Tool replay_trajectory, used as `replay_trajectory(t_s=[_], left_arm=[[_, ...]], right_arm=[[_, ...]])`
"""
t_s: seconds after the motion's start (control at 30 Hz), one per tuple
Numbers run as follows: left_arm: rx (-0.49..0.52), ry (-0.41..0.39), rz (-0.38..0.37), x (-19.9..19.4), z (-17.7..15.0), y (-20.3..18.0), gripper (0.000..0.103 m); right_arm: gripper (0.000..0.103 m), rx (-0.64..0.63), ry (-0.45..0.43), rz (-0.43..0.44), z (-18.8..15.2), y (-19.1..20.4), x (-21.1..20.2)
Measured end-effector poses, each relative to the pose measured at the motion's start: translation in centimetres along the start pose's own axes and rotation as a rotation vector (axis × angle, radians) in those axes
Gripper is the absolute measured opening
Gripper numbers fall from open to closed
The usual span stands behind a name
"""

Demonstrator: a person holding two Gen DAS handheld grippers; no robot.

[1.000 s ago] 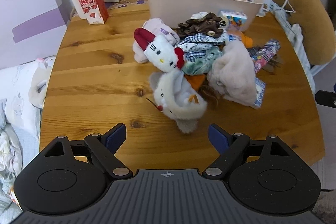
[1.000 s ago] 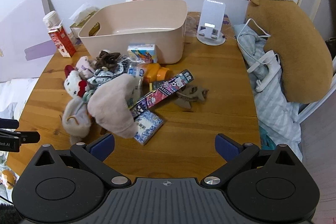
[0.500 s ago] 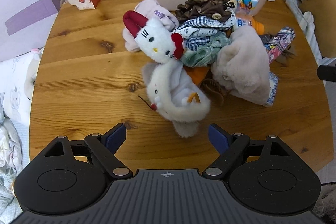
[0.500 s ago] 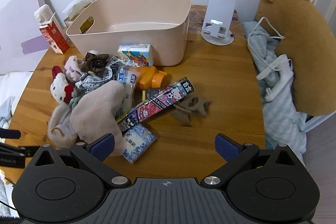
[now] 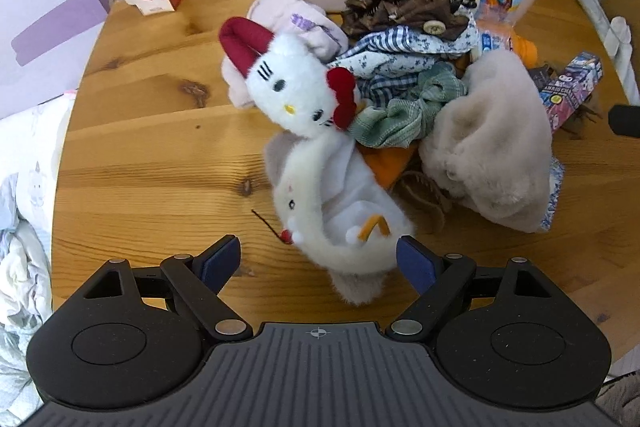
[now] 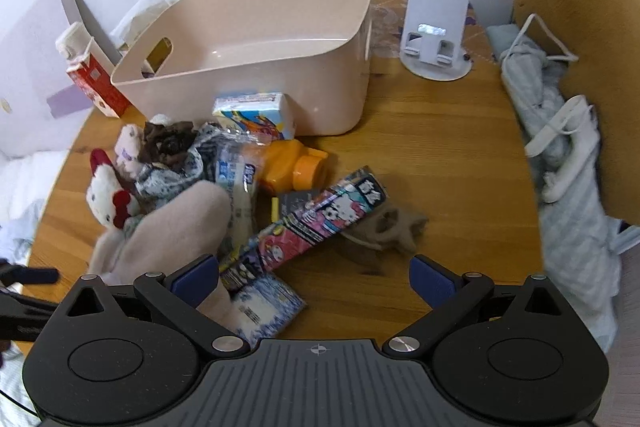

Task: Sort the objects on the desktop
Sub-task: 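Move left tool to the white plush while right tool reaches the pink blind box, then close left tool on the white plush while right tool grips the pink blind box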

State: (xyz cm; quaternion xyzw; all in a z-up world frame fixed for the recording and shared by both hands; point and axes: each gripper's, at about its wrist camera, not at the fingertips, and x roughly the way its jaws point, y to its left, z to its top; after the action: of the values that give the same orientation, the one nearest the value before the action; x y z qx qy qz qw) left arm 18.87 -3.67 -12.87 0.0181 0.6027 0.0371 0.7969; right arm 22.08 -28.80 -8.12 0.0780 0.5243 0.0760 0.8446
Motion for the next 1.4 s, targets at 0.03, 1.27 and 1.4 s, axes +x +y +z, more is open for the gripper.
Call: replay_trajectory(t_s=[0.03, 1.27, 1.4], left_arm=[[0.005, -0.006, 0.008, 0.2, 0.0, -0.1, 0.086], [-0.066, 0.052, -0.091, 4.1, -0.1, 0.9, 0.059], [-0.033, 0.053, -0.099, 3.9, -0.3, 1.1, 0.058]], right_arm=[[0.103, 0.003, 0.004, -0.001, 0.1, 0.1, 0.4], [0.057, 0.344, 0.091, 0.055, -0.7, -0.5, 6.4], [0.053, 0.390, 0.104, 0.078, -1.4, -0.1, 6.5]])
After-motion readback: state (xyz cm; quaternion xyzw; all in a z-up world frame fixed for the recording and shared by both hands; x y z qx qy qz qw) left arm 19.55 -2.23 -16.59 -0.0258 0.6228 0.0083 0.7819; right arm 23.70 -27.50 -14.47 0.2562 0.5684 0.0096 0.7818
